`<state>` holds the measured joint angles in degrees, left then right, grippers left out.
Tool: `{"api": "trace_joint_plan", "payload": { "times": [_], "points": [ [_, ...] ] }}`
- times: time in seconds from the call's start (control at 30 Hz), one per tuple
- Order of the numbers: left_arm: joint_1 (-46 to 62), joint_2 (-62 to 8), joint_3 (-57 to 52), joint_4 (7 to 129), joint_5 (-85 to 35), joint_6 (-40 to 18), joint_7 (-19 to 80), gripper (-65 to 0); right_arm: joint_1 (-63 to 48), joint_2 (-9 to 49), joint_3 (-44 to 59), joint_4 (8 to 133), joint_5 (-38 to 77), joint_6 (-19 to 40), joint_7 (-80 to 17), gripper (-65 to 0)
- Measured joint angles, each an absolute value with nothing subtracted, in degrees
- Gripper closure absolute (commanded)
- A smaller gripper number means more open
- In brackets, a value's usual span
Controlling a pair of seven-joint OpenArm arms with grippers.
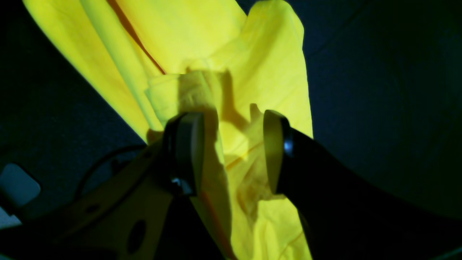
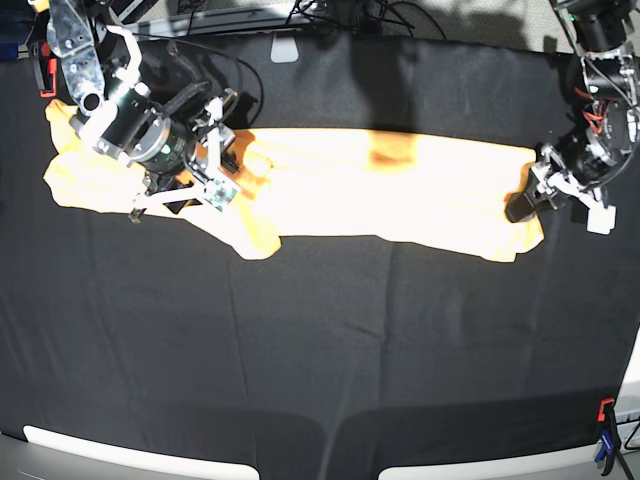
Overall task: Layout the t-shirt on the table in an organized manner, then fold the t-shirt properly
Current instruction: 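Fold the held end inward with the right gripper while left grips other end, then lift the strip's end with the left gripper and fold it toward the middle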
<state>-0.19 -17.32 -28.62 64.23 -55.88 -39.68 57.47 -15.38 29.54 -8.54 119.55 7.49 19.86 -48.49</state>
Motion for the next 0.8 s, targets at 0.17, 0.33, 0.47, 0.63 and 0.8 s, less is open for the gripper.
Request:
{"api": "trace_joint_plan", "payload": {
  "times": [0.17,0.33,0.47,0.63,0.8],
  "points": [
    [-0.32,-14.74,-28.67,64.40,-55.22,-39.72,56.97,-15.7,-15.38,29.54,-8.54,119.55,7.44,19.86,-48.49,-26.3],
    [-0.32,-14.13,-28.88,64.38,-55.18,-39.94,55.27,0.0,-15.40,29.54,-8.54,119.55,5.65,19.88,-48.53,-26.3],
    [-0.16,-14.09,-28.88,64.38,-54.41,-39.94,50.92,0.0,-15.40,29.54,-8.54,119.55,1.37,19.88,-48.73,-26.3],
    [-0.10,-16.21,-28.49,64.07,-52.73,-39.66,48.21,0.0,-15.40,29.43,-3.84,119.55,-1.10,18.20,-48.62,-26.3],
    [0.30,-21.76,-28.47,64.05,-50.46,-39.64,46.33,0.0,-15.38,29.45,8.27,119.55,-1.02,17.96,-49.01,-26.3]
  ]
}}
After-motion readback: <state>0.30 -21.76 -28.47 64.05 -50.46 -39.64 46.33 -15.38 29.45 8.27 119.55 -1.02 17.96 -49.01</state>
